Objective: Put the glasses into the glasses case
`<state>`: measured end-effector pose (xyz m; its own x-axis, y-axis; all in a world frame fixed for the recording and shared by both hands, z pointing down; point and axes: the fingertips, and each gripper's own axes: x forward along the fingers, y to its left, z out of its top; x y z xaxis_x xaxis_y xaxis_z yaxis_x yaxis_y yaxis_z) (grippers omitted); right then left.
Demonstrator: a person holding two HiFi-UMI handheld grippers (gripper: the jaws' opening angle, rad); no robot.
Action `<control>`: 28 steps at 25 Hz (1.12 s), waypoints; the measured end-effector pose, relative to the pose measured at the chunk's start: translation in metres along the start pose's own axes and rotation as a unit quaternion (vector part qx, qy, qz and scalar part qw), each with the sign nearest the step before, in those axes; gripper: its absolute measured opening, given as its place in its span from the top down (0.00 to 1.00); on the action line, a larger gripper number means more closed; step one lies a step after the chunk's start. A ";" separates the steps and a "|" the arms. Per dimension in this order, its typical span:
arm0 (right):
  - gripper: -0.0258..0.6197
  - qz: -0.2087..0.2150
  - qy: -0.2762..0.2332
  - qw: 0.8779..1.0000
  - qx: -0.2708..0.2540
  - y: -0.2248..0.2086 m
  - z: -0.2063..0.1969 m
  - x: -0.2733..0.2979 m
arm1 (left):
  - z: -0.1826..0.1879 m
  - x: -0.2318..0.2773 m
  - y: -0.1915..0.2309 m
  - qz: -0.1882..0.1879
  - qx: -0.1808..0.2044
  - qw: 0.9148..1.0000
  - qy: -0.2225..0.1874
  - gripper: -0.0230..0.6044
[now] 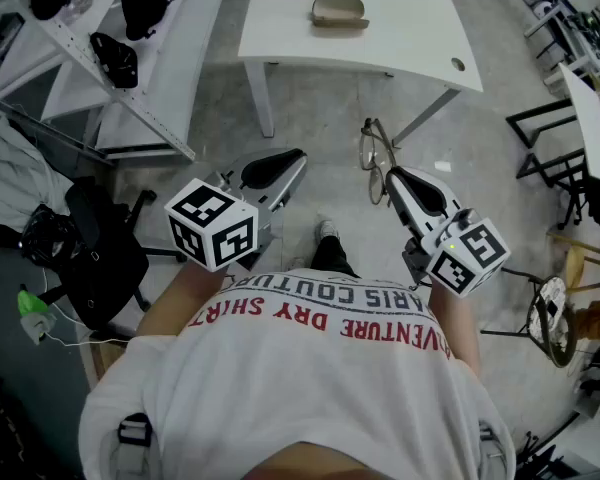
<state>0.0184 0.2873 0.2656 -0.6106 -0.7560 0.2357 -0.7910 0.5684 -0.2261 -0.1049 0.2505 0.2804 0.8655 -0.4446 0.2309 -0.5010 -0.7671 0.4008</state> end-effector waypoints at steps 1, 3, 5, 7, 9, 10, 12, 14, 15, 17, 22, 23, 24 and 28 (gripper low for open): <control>0.90 0.000 0.000 1.000 -0.002 0.001 0.001 -0.002 | 0.001 -0.001 -0.002 0.000 0.002 1.000 -0.002 0.89; 0.90 -0.001 -0.001 1.000 -0.006 0.001 0.003 -0.006 | 0.004 -0.002 -0.006 0.001 0.006 1.000 -0.006 0.89; 0.90 -0.003 -0.003 1.000 -0.008 0.001 0.005 -0.008 | 0.006 -0.003 -0.008 0.002 0.009 1.000 -0.010 0.89; 0.90 -0.004 -0.004 1.000 -0.011 0.000 0.006 -0.007 | 0.007 -0.004 -0.010 0.002 0.010 1.000 -0.013 0.89; 0.90 -0.001 -0.008 1.000 -0.012 0.000 0.008 -0.005 | 0.008 -0.006 -0.010 0.004 0.012 1.000 -0.012 0.89; 0.90 0.002 -0.011 1.000 -0.012 0.001 0.009 -0.003 | 0.008 -0.006 -0.010 0.006 0.014 1.000 -0.012 0.89; 0.91 0.009 -0.016 1.000 -0.013 0.001 0.011 -0.001 | 0.010 -0.007 -0.010 0.010 0.021 1.000 -0.013 0.89; 0.90 0.014 -0.017 1.000 -0.018 -0.001 0.012 0.003 | 0.012 -0.008 -0.006 0.016 0.026 0.999 -0.016 0.89; 0.91 0.016 -0.019 0.999 -0.020 -0.003 0.013 0.006 | 0.013 -0.007 -0.003 0.020 0.026 0.999 -0.017 0.89; 0.91 0.018 -0.026 0.999 -0.023 -0.007 0.017 0.012 | 0.016 -0.004 0.004 0.026 0.026 0.999 -0.018 0.89; 0.90 0.018 -0.029 0.999 -0.033 -0.024 0.024 0.026 | 0.024 0.011 0.018 0.026 0.025 0.999 -0.018 0.89; 0.90 0.018 -0.028 0.999 -0.034 -0.030 0.026 0.028 | 0.026 0.017 0.019 0.024 0.026 0.999 -0.017 0.89; 0.91 0.018 -0.028 0.999 -0.034 -0.035 0.028 0.030 | 0.028 0.023 0.021 0.023 0.028 0.999 -0.016 0.89; 0.90 0.021 -0.027 0.999 -0.030 -0.062 0.034 0.045 | 0.037 0.049 0.036 0.022 0.027 0.999 -0.011 0.89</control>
<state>0.0417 0.2070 0.2584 -0.6420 -0.7464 0.1753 -0.7663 0.6175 -0.1776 -0.0809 0.1842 0.2734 0.8431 -0.4873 0.2275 -0.5377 -0.7707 0.3419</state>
